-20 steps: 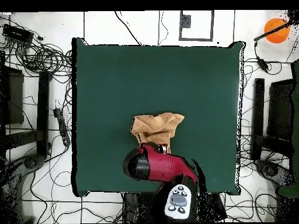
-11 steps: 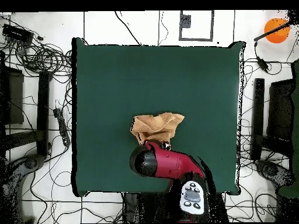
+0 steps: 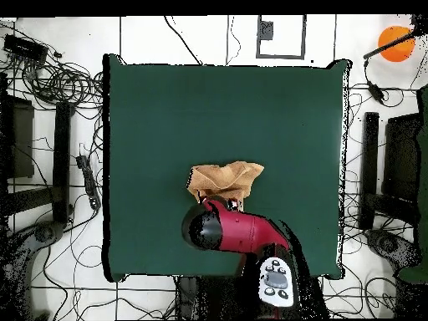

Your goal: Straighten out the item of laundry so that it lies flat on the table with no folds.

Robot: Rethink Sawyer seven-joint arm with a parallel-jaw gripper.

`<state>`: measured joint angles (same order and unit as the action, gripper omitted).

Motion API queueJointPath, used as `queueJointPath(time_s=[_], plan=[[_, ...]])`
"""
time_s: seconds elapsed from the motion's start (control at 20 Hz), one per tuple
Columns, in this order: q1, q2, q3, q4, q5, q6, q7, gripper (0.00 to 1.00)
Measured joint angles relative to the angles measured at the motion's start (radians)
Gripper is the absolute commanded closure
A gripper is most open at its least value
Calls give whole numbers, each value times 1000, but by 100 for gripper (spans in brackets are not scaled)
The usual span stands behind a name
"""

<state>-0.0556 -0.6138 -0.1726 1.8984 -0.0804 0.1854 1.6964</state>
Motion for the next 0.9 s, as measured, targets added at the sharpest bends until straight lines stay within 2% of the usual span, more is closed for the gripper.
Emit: queueJointPath(time_s=[0.9], plan=[[-31, -34, 63, 0, 0, 60, 0, 0]])
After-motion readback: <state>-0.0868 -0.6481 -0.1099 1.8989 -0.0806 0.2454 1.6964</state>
